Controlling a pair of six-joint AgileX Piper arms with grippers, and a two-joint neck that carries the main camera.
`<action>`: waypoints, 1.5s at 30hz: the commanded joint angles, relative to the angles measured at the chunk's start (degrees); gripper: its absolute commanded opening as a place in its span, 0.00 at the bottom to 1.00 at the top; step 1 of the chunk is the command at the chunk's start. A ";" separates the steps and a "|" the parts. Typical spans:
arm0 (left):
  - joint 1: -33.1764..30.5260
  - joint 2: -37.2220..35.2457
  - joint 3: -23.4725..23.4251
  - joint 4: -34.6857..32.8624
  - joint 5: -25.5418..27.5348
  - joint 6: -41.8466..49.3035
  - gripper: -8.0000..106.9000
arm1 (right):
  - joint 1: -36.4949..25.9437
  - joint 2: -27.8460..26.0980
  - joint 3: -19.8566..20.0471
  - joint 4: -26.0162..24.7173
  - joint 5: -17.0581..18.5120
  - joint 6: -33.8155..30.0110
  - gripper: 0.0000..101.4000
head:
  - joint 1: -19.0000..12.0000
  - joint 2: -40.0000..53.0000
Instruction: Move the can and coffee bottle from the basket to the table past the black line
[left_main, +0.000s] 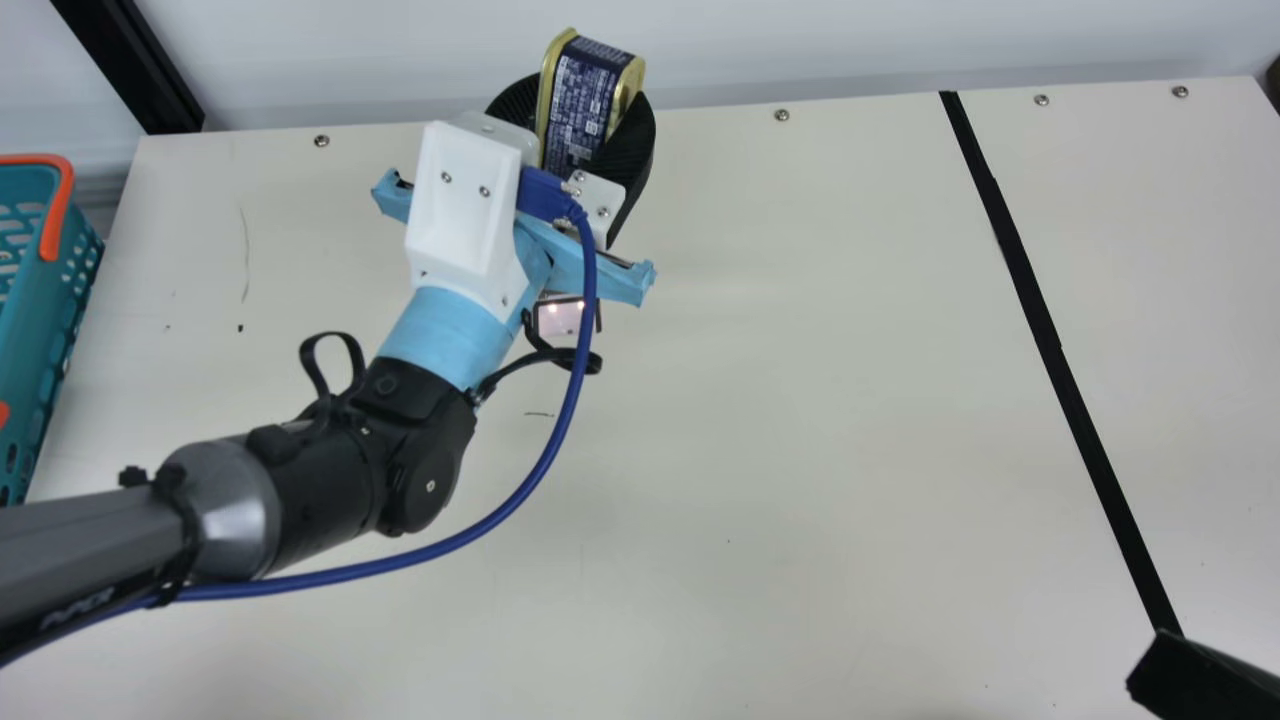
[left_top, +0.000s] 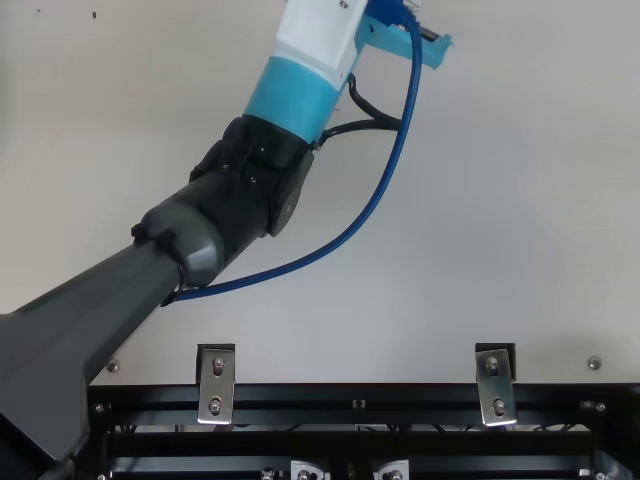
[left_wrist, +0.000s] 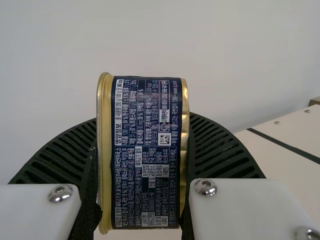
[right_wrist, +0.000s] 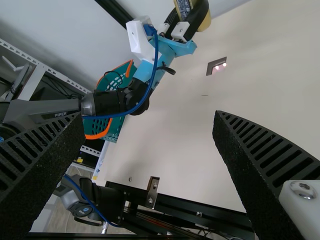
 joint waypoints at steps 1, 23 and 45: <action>0.00 0.00 0.00 0.00 0.00 0.00 0.16 | 0.00 0.00 0.00 0.00 0.00 0.00 1.00 | -0.50 -0.38; -1.68 4.36 -0.67 -7.77 -6.04 -6.08 0.16 | 0.00 0.00 0.00 0.00 0.00 0.00 1.00 | -0.50 -0.38; -2.85 9.38 -0.42 -10.42 -6.36 -9.37 0.16 | 0.00 0.00 0.00 0.00 0.00 0.00 1.00 | -0.50 -0.38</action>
